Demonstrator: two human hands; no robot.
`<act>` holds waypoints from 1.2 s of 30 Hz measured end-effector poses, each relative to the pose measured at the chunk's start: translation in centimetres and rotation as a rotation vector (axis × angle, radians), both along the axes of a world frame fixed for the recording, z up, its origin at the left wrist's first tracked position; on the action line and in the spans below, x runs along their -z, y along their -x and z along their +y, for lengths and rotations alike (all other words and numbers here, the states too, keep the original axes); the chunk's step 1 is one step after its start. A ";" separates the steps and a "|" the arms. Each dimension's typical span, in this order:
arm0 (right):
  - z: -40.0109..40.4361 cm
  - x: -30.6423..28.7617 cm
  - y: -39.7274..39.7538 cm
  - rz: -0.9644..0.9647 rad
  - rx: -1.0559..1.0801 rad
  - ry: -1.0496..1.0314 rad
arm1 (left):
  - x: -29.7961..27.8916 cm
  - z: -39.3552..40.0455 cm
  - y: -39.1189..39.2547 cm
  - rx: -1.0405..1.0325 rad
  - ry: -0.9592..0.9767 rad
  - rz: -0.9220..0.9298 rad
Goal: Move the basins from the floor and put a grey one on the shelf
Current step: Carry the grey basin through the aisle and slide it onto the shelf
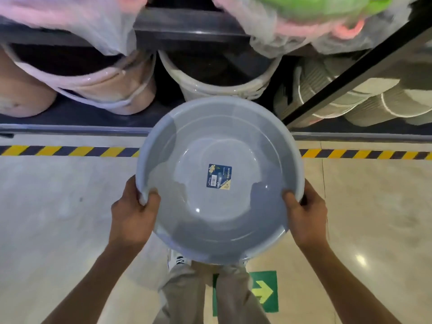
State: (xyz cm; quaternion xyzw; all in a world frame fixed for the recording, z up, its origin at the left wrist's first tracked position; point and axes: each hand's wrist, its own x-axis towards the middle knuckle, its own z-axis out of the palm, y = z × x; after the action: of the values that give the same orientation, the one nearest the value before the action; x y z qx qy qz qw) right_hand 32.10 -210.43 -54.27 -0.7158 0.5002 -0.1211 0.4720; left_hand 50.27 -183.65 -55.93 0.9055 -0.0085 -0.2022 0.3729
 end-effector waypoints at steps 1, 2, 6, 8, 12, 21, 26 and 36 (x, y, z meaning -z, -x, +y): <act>-0.3 2.3 0.0 0.011 -0.006 0.002 | 2.1 -0.1 -0.1 0.005 -0.010 0.008; -0.6 4.5 0.0 0.023 -0.013 0.002 | 4.1 -0.3 -0.2 0.018 -0.019 0.012; -0.9 12.3 0.0 0.053 -0.016 -0.012 | 11.0 -1.1 -0.6 0.076 -0.091 0.004; -1.0 15.2 -0.1 0.062 -0.016 -0.001 | 14.0 -1.4 -0.6 0.084 -0.135 0.013; -1.5 19.8 -0.4 0.143 -0.005 0.016 | 18.7 -1.6 -0.6 0.109 -0.187 0.029; -2.1 26.2 -1.7 0.230 -0.015 0.090 | 26.2 -3.1 -0.5 0.099 -0.192 0.063; -1.4 28.4 -2.5 0.249 -0.067 0.101 | 28.4 -1.1 -0.3 0.053 -0.202 0.089; 0.1 32.4 -2.2 0.345 -0.105 0.121 | 31.6 -0.1 -1.0 0.104 -0.268 0.065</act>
State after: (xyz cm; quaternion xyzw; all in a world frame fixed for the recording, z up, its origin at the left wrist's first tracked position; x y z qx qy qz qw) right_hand 34.34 -210.37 -86.69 -0.7782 0.5275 -0.0015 0.3408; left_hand 51.29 -183.78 -87.57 0.9385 -0.0165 -0.2498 0.2379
